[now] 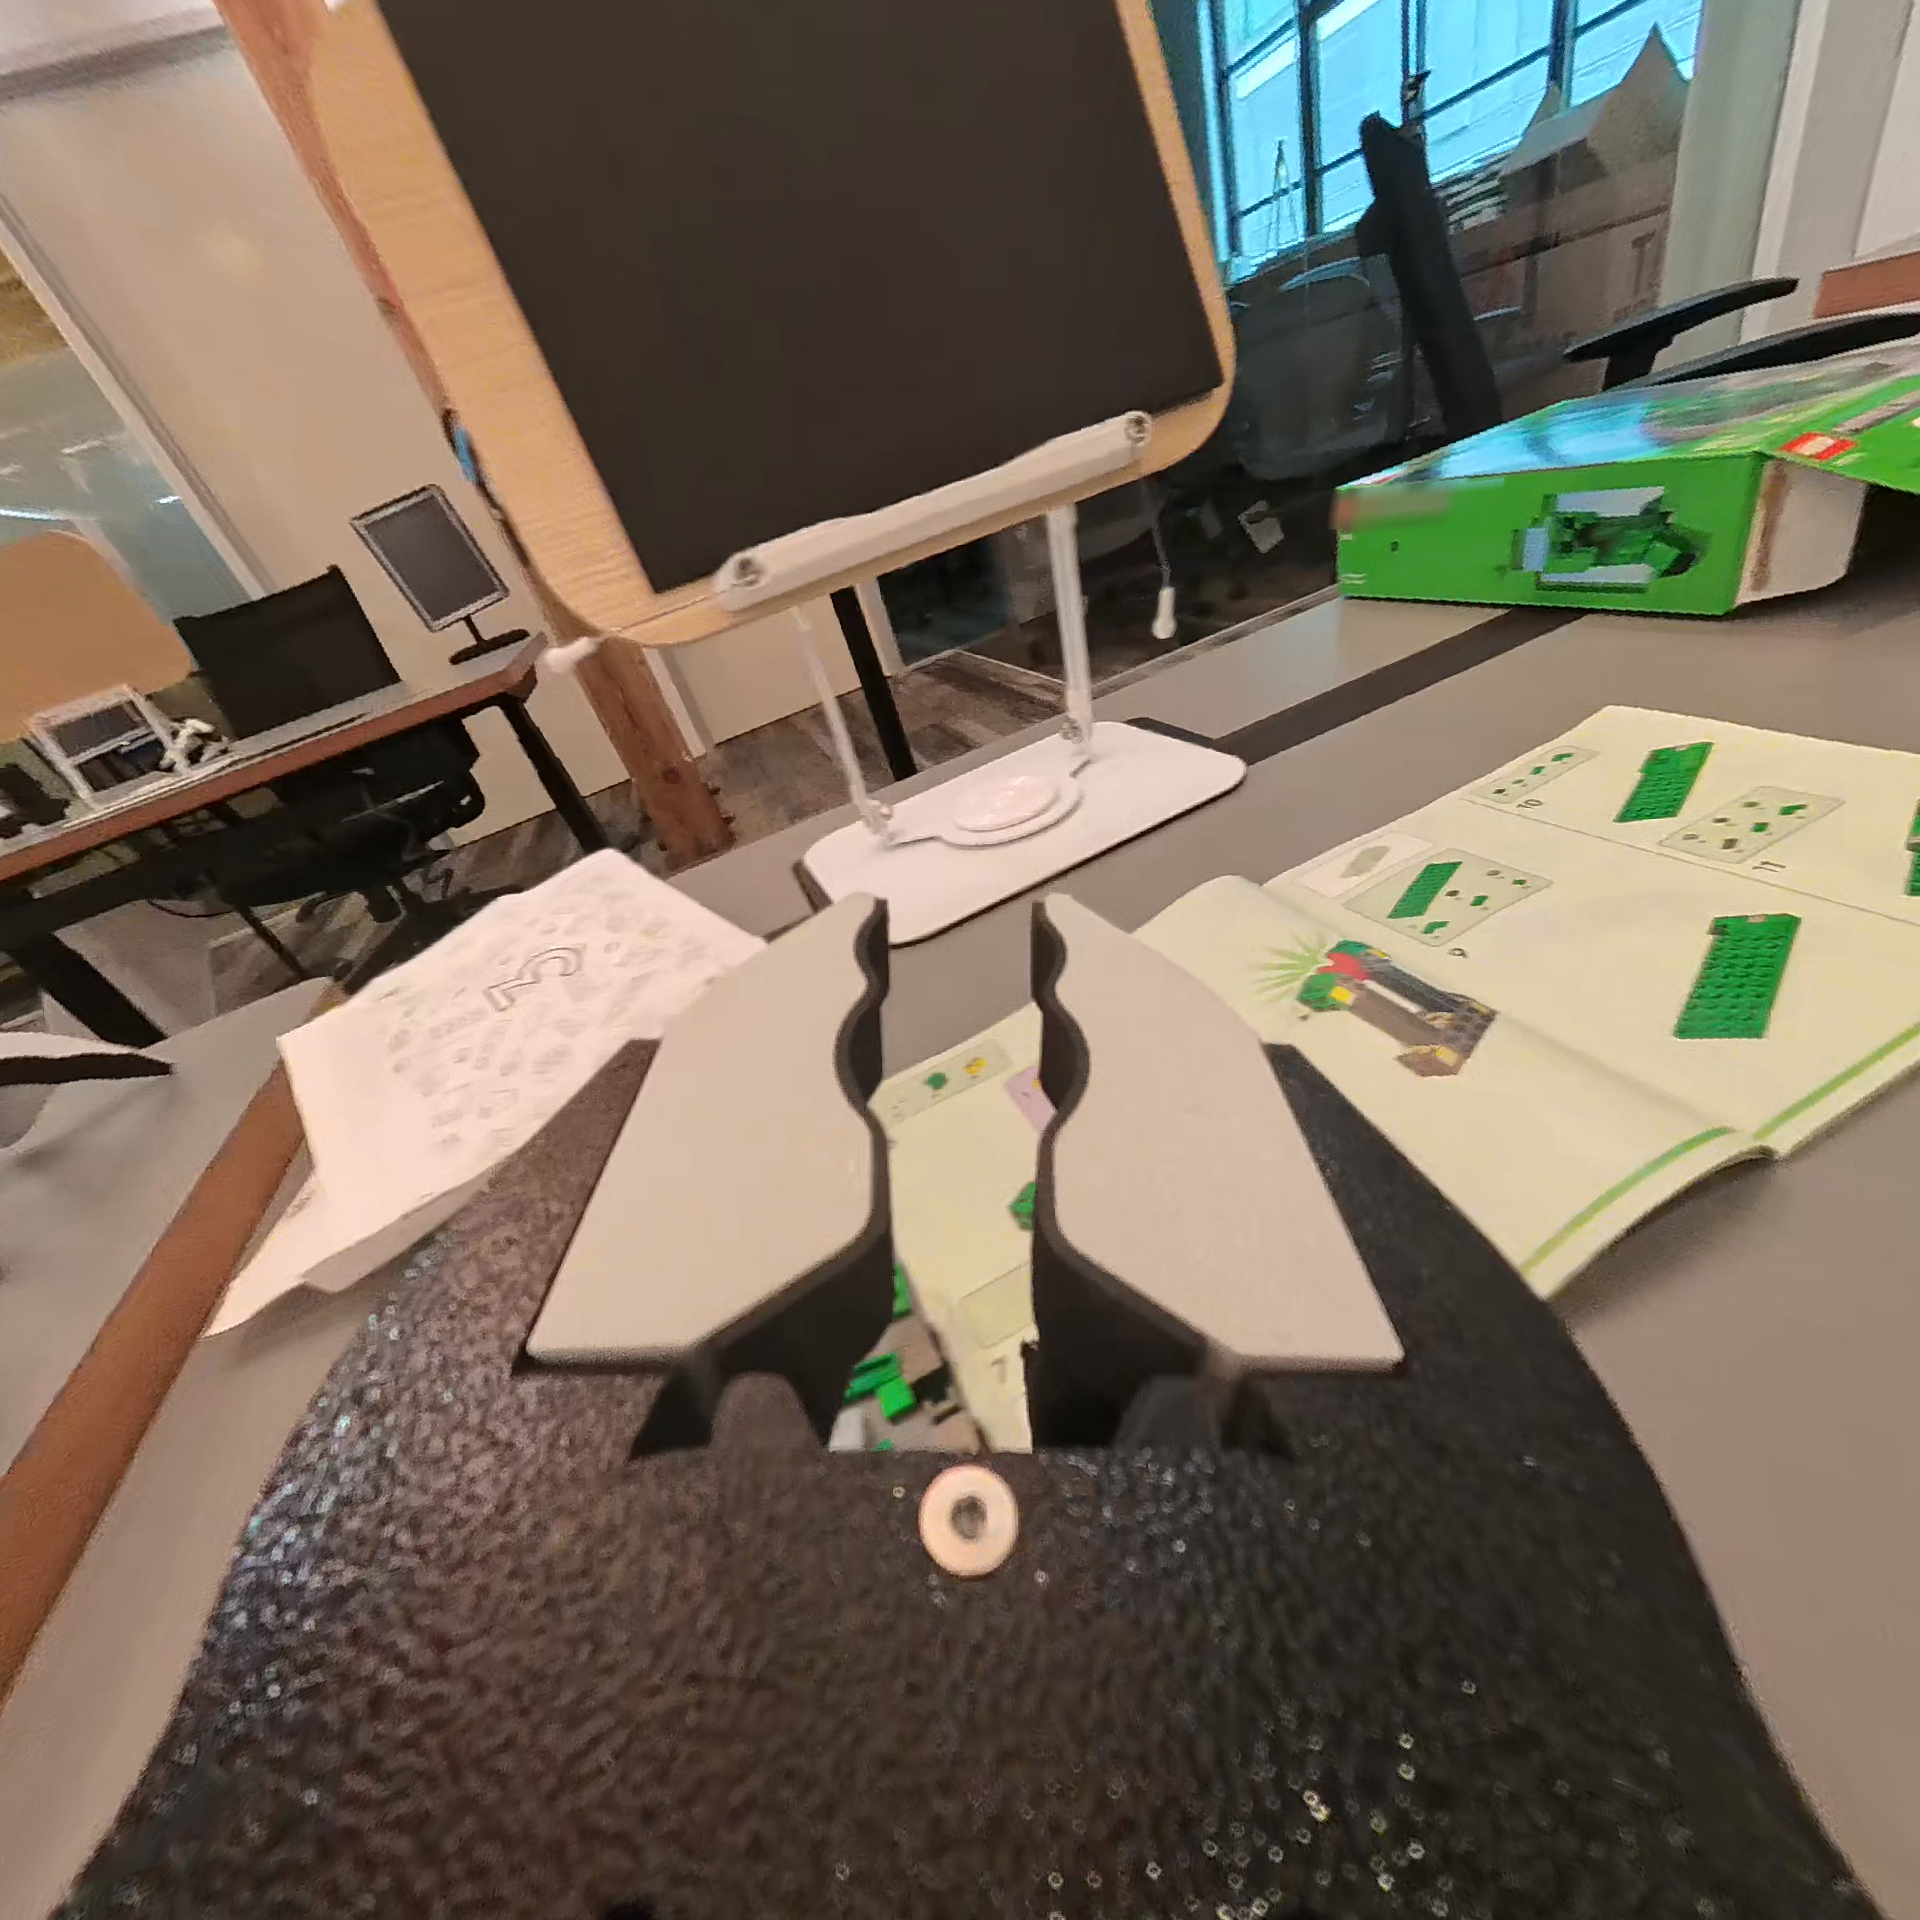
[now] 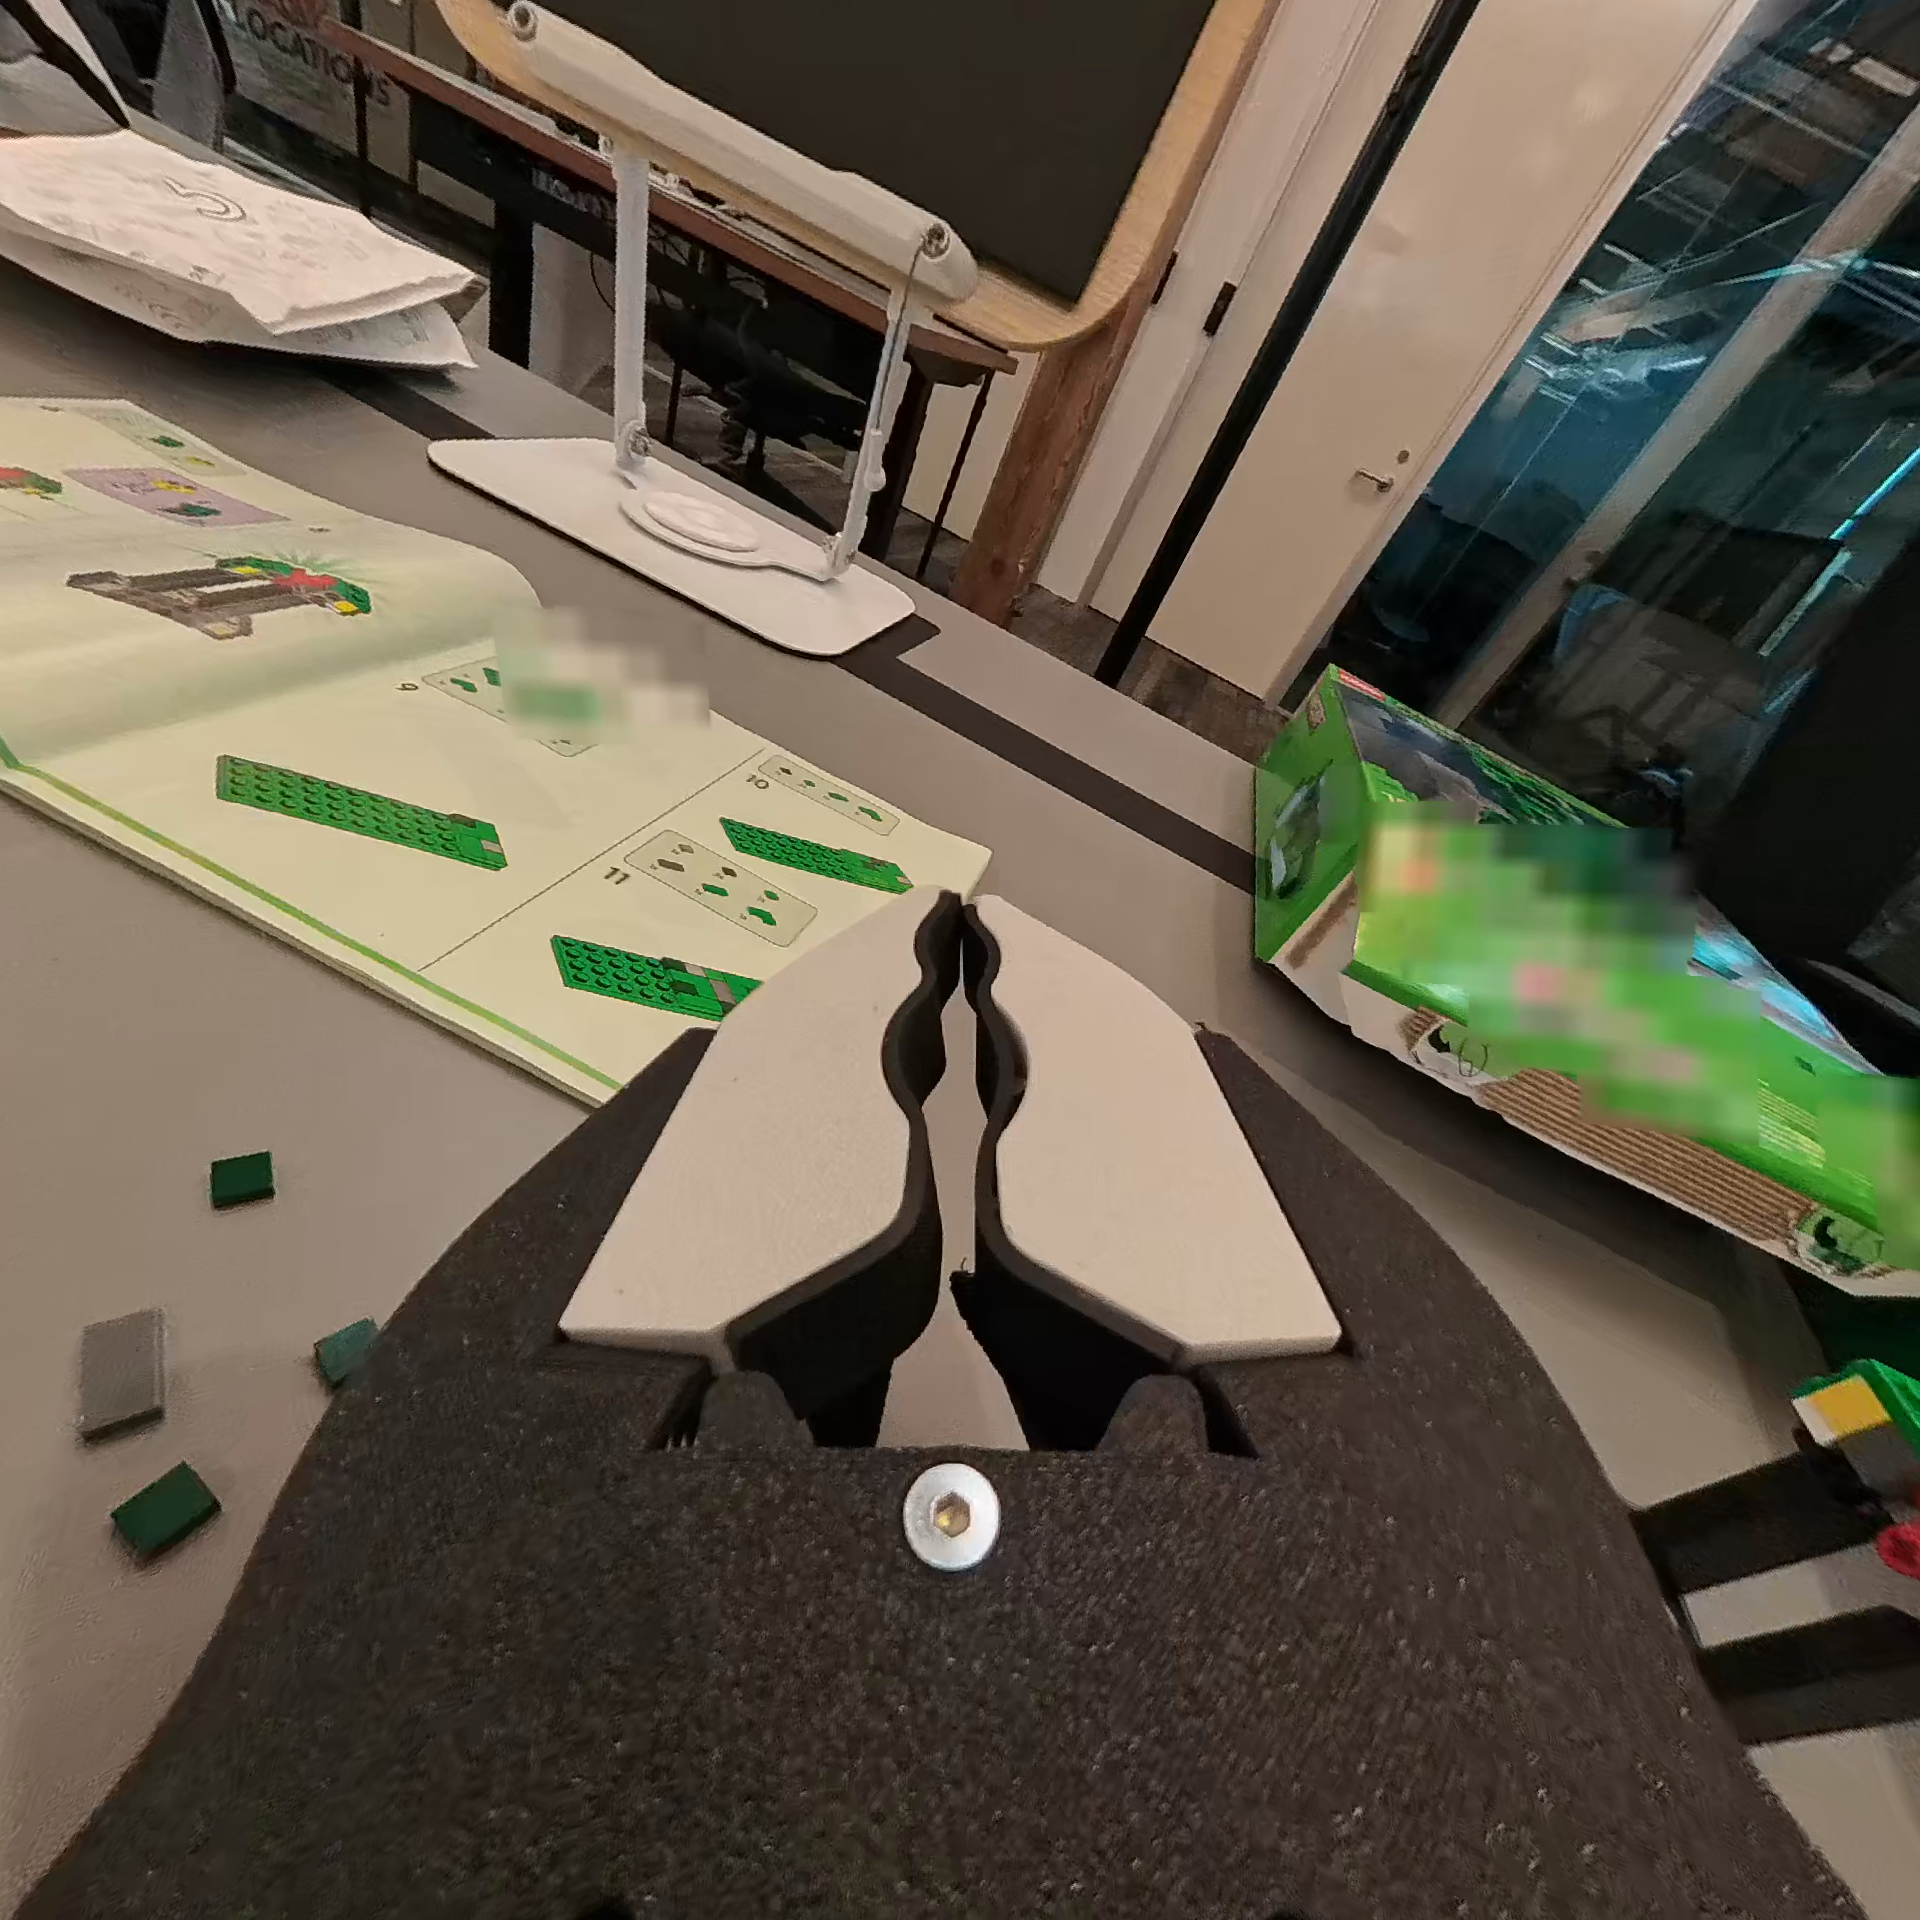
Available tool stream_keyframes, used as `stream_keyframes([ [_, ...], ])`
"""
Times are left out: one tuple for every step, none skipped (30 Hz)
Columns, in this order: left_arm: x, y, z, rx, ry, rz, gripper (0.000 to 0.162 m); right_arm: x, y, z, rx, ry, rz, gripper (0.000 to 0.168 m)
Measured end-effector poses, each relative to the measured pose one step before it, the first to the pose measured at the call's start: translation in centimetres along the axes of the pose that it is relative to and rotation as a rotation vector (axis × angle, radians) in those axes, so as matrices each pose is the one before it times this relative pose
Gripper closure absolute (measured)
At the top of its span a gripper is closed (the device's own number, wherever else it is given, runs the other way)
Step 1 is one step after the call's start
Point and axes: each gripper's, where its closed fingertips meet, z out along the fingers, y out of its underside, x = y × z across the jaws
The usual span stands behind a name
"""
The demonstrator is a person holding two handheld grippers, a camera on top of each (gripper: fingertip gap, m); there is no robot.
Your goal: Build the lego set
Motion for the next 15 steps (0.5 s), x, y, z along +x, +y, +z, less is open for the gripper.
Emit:
stream_keyframes([
  [-0.981, 0.051, -0.18, -0.0032, -0.0288, 0.0144, 0.137, -0.058, -0.04, 0.021, 0.0027, -0.004, -0.001, 0.168],
  [-1.289, 0.095, -0.253, -0.0068, -0.0351, 0.0204, 0.136, -0.017, -0.002, 0.007, -0.0001, -0.0016, -0.0011, 0.168],
  [-1.508, 0.061, -0.348, -0.008, -0.0401, 0.0225, 0.135, 0.011, -0.004, 0.016, -0.0001, 0.0015, -0.0002, 0.168],
  [-1.631, 0.0, -0.45, -0.011, -0.0453, 0.0137, 0.135, 0.069, 0.024, 0.006, -0.0025, 0.0064, -0.0001, 0.168],
  [-1.468, -0.172, -0.517, -0.0134, -0.033, -0.002, 0.136, 0.102, 0.02, -0.033, -0.0021, 0.0098, 0.0002, 0.168],
  [-1.14, -0.42, -0.582, -0.008, -0.0132, -0.011, 0.136, 0.077, 0.004, -0.06, -0.0015, 0.0086, -0.002, 0.168],
  [-0.919, -0.557, -0.647, -0.0024, -0.0077, -0.007, 0.136, -0.009, 0.004, -0.056, -0.0007, 0.003, -0.004, 0.168],
  [-0.777, -0.469, -0.66, -0.0052, -0.0066, 0.0035, 0.136, -0.107, -0.021, -0.057, 0.0008, -0.0045, -0.0061, 0.168],
  [-0.518, -0.275, -0.597, -0.0113, 0.0026, 0.0082, 0.138, -0.121, -0.032, -0.046, 0.0019, -0.0047, -0.007, 0.168],
  [-0.166, -0.085, -0.501, -0.0145, 0.018, 0.0078, 0.139, -0.105, -0.045, -0.024, 0.0028, -0.0039, -0.0073, 0.168],
  [0.259, 0.149, -0.389, -0.0179, 0.0387, 0.0101, 0.14, -0.129, -0.038, -0.014, 0.0026, -0.0066, -0.0067, 0.168],
  [0.598, 0.442, -0.265, -0.0255, 0.0537, 0.0087, 0.141, -0.169, -0.031, -0.005, 0.0016, -0.0091, -0.0072, 0.168],
  [0.737, 0.67, -0.205, -0.0308, 0.0578, 0.0022, 0.141, -0.166, -0.019, 0.001, 0.0006, -0.0079, -0.0083, 0.168],
  [0.821, 0.745, -0.181, -0.0283, 0.0611, -0.005, 0.14, -0.137, -0.019, -0.012, 0.0005, -0.0057, -0.0089, 0.168],
  [0.928, 0.698, -0.205, -0.0202, 0.0662, -0.0117, 0.139, -0.16, -0.02, 0.014, 0.0004, -0.0063, -0.0092, 0.168],
])
